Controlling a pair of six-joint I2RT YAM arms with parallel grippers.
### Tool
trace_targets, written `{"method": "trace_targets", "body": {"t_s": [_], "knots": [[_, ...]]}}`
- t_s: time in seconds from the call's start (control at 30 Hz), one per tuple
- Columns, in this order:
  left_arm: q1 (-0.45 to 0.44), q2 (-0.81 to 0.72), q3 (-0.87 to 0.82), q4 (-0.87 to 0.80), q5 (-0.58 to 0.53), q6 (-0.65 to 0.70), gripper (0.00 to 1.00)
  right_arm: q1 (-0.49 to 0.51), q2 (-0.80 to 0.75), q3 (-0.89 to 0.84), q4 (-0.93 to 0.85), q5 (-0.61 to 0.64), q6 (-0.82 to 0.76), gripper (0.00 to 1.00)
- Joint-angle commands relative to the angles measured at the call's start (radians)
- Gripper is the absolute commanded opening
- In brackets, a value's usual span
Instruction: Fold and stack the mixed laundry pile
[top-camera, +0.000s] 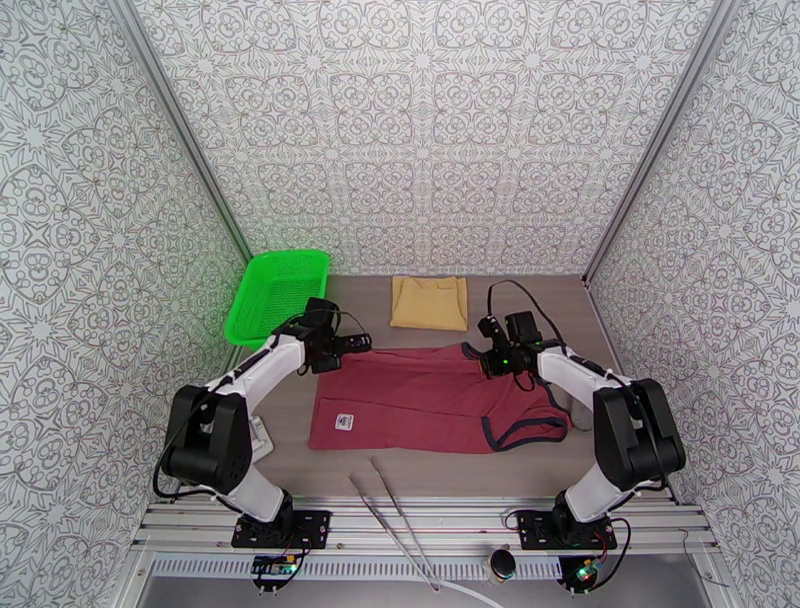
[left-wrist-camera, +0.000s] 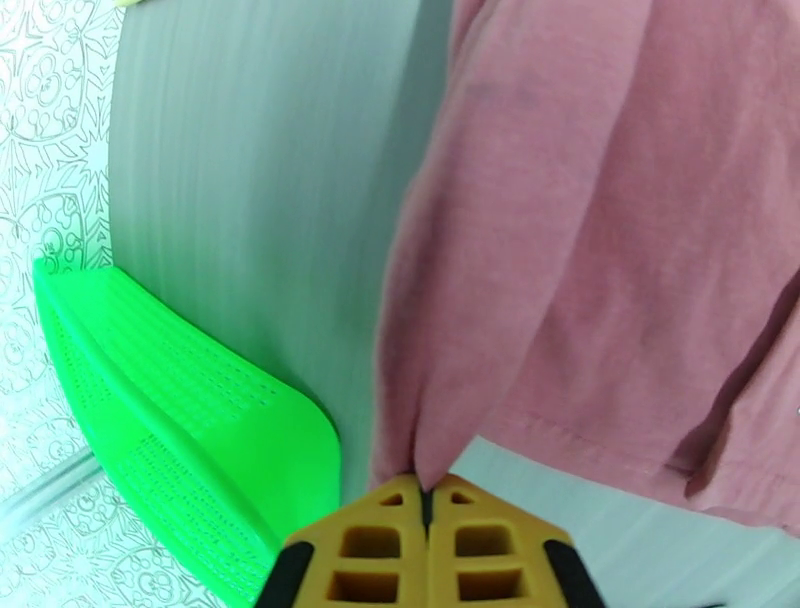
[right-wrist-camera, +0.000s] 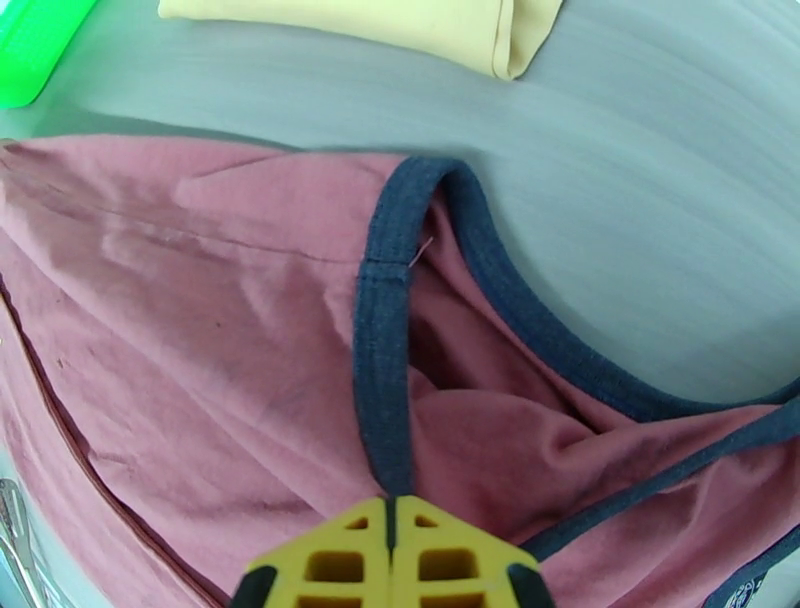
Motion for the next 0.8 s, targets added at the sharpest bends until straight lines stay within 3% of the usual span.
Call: {"method": "trace_targets", "body": {"t_s": [0.0,0.13,0.37,0.63,0.77], "knots": [[-0.009,-0.04,-0.051,0.027,-0.009,-0.052,0.0,0.009,-0.037,-0.029,0.013,0.024,0.019,0.0],[-0.021,-0.053,-0.098,0.04,-0.012,-0.076,0.0,0.011,-0.048,-0.044,-0.023,0.043,0.032,0.01],[-0.043,-0.024,-0.153,0.038,-0.034,-0.122,0.0,0.022,-0.05,-0.075,-0.099,0.054,0.096,0.26],[-0.06,-0.005,-0.164,0.009,-0.053,-0.152,0.0,0.042,-0.083,-0.046,-0.161,0.038,0.127,0.33],[-0.061,0.016,-0.172,0.015,-0.064,-0.154,0.19,0.046,-0.026,0.066,-0.193,0.02,0.11,0.34]]}}
